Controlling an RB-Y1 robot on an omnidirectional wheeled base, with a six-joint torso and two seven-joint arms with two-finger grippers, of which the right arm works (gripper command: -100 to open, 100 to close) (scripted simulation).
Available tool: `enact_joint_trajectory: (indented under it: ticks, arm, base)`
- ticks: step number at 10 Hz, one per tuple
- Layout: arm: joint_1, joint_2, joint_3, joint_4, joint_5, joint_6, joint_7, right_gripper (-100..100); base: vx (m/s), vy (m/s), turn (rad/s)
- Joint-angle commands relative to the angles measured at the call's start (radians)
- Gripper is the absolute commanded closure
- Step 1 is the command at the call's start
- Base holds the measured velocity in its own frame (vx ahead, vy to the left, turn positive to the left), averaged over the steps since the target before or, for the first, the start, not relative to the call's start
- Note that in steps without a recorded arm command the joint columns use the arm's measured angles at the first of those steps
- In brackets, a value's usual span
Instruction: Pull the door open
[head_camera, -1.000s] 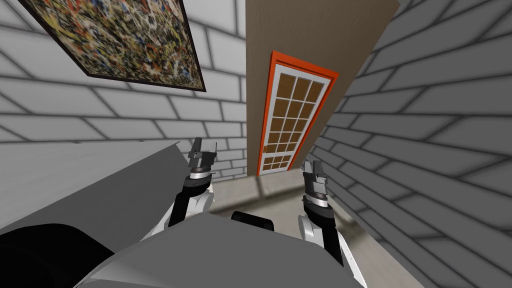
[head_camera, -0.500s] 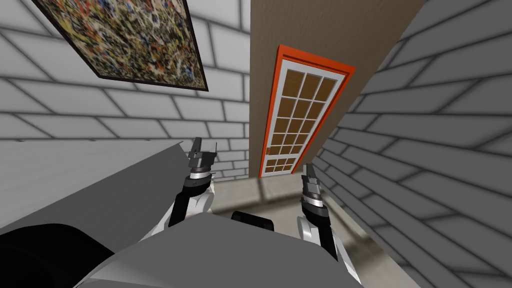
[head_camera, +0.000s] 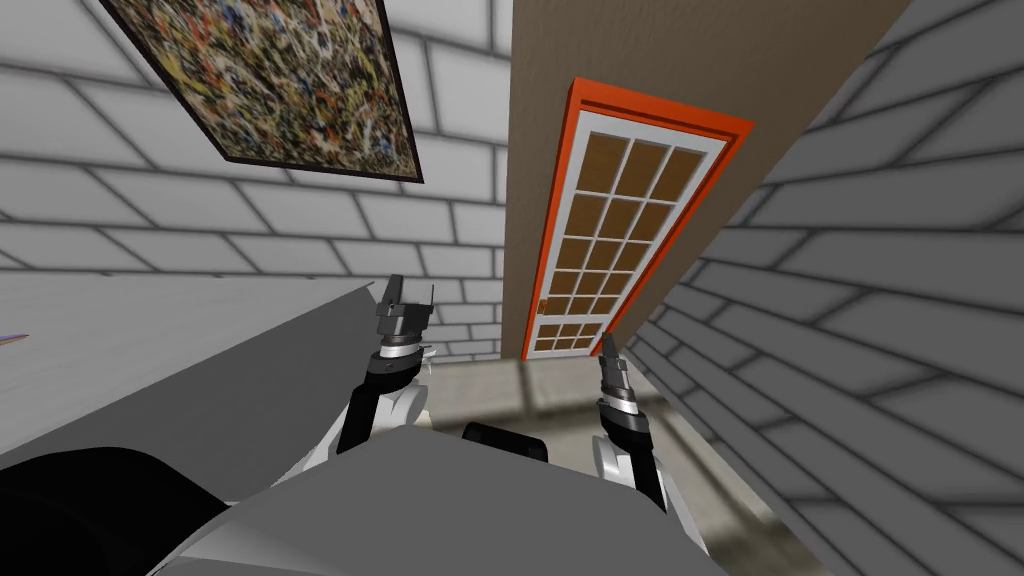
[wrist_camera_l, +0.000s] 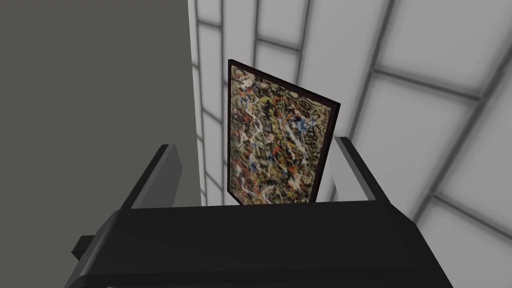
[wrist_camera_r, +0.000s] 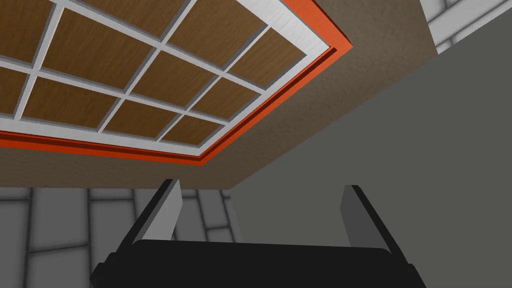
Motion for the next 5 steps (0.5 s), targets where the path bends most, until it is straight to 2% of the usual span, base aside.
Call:
enact_joint_trajectory:
  ticks: [1,3,4,5]
  arm:
    - [-0.007,-0.007,-0.010,0.044,-0.006,-0.006,0.049,-100]
    - [-0.014,-0.008,-0.017,0.096,-0.009,-0.013,0.105,-100]
    - [-0.014,-0.008,-0.017,0.096,-0.009,-0.013,0.112,-100]
    - [-0.018,-0.009,-0.021,0.121,-0.011,-0.017,0.144,-100]
  base:
    - [0.094,-0.027,0.157]
    - [0.095,-0.018,0.138]
    - [0.069,-0.006,0.047]
    - [0.050,-0.011,0.084]
